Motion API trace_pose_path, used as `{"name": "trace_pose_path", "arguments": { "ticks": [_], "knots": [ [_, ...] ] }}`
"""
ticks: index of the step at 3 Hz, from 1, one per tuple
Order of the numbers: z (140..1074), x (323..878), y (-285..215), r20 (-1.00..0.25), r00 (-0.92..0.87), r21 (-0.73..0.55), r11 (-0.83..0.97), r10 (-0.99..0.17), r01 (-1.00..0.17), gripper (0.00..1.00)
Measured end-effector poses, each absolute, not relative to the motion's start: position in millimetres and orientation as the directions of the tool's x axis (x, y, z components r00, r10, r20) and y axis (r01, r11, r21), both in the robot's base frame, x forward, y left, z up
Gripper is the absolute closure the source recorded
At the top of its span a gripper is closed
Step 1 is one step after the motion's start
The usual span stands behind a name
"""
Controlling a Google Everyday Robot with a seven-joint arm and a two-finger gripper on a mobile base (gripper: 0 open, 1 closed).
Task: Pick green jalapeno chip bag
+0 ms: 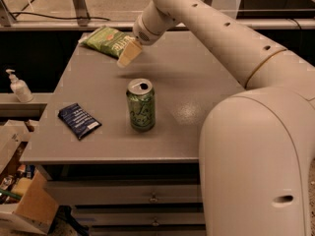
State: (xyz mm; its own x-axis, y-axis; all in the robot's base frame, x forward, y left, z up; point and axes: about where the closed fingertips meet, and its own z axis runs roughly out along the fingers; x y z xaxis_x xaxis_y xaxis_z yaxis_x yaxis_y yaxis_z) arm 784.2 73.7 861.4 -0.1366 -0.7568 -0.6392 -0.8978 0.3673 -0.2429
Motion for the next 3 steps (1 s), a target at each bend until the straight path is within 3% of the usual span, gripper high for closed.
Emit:
{"name": "trace_pose_path", "arguments": {
  "ticks": [3],
  "knots": [
    [876.0,844.0,77.5,-0.738,-0.084,-0.363,0.499,-0.670,-0.787,0.00]
  ]
}}
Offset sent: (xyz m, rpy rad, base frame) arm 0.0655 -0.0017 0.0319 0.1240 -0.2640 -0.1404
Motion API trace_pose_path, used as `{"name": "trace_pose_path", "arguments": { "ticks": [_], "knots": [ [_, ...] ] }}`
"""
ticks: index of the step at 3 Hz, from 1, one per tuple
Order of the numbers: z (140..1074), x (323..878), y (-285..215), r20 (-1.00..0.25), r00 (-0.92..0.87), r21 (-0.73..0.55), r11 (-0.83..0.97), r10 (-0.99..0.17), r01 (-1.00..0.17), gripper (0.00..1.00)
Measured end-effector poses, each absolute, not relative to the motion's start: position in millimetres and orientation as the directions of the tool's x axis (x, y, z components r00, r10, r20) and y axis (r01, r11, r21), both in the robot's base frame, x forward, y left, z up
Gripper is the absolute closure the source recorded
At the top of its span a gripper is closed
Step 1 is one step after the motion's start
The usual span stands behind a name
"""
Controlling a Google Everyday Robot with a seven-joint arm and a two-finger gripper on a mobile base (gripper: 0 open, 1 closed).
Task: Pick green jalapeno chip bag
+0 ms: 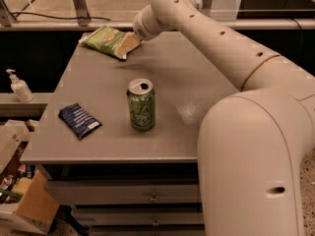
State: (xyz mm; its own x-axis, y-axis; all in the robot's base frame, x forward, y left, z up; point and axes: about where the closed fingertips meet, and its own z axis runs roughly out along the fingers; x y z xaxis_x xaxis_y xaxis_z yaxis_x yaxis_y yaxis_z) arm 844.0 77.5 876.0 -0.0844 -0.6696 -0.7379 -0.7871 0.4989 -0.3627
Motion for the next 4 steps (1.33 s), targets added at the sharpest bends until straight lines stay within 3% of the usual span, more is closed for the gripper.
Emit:
{"name": "trace_pose_path", "arguments": {
  "ticks": [2,4],
  "knots": [
    [857.8,876.4,96.8,-0.780,-0.111,-0.315,0.539,-0.616,-0.781,0.00],
    [834.4,884.7,101.2,-0.794,-0.169,-0.248,0.565,-0.585,-0.787,0.41]
  ]
}}
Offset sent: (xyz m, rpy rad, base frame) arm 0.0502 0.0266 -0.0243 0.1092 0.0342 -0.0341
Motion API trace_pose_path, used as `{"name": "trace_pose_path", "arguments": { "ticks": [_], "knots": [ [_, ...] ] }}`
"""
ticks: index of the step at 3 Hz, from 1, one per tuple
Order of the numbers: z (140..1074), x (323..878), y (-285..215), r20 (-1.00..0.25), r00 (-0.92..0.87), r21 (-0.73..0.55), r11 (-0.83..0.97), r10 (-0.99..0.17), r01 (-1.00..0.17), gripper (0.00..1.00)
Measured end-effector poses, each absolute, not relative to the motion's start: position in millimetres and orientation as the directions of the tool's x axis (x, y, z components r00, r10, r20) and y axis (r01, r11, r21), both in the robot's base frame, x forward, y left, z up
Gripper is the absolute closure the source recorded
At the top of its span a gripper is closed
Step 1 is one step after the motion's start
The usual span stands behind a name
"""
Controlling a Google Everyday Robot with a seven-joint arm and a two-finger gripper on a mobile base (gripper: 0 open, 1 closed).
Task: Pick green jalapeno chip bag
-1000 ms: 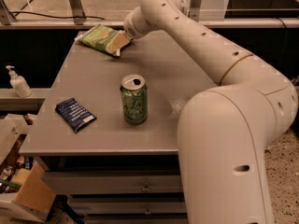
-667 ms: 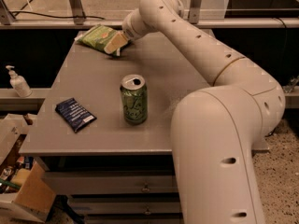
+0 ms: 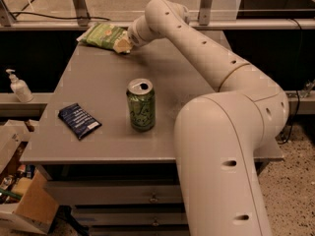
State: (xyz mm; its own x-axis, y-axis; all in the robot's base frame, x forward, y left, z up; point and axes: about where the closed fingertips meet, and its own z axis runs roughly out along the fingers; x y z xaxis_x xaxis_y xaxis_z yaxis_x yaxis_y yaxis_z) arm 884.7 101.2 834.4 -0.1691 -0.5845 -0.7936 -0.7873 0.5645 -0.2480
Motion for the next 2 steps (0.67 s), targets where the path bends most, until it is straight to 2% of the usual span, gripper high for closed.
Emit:
{"name": "trace_pose_path", "arguments": {
  "ticks": [2],
  "knots": [
    [832.5,884.2,94.0,-0.798,-0.191,-0.235,0.586,-0.572,-0.776,0.88]
  ]
}}
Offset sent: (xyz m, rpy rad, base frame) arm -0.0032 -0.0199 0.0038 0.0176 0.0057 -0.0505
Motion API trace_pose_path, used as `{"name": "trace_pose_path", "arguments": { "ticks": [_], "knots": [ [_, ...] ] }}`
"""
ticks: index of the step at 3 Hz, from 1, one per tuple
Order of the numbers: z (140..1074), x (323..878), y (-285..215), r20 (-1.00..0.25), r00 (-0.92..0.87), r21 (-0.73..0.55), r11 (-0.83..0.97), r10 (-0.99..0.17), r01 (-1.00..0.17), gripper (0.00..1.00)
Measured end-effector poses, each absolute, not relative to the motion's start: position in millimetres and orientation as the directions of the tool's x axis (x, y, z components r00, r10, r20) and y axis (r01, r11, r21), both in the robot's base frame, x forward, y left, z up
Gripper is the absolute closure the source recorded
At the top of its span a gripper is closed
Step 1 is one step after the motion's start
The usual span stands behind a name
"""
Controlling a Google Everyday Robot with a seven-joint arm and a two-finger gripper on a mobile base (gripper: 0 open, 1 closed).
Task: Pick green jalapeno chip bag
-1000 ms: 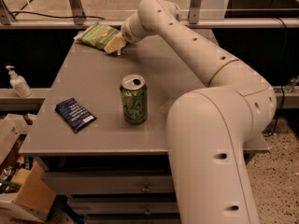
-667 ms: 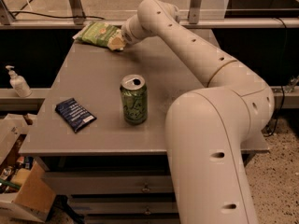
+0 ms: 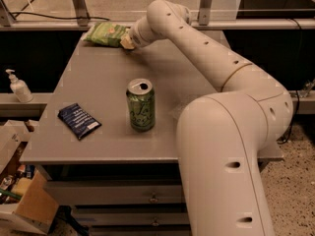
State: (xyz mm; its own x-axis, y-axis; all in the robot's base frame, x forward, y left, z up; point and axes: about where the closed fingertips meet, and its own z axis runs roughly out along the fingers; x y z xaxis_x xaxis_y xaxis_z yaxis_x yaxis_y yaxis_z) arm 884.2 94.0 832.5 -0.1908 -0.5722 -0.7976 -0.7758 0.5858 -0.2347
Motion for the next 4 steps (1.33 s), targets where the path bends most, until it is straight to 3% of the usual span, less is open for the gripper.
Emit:
{"name": "trace_pose_path", "arguments": {
  "ticks": [1,4],
  "knots": [
    [832.1,882.8,90.2,-0.799,-0.197,-0.231,0.594,-0.567,-0.771,1.00],
    [903.6,832.4,58.6,-0.848,-0.077,-0.324,0.629,-0.524,-0.706,1.00]
  ]
}}
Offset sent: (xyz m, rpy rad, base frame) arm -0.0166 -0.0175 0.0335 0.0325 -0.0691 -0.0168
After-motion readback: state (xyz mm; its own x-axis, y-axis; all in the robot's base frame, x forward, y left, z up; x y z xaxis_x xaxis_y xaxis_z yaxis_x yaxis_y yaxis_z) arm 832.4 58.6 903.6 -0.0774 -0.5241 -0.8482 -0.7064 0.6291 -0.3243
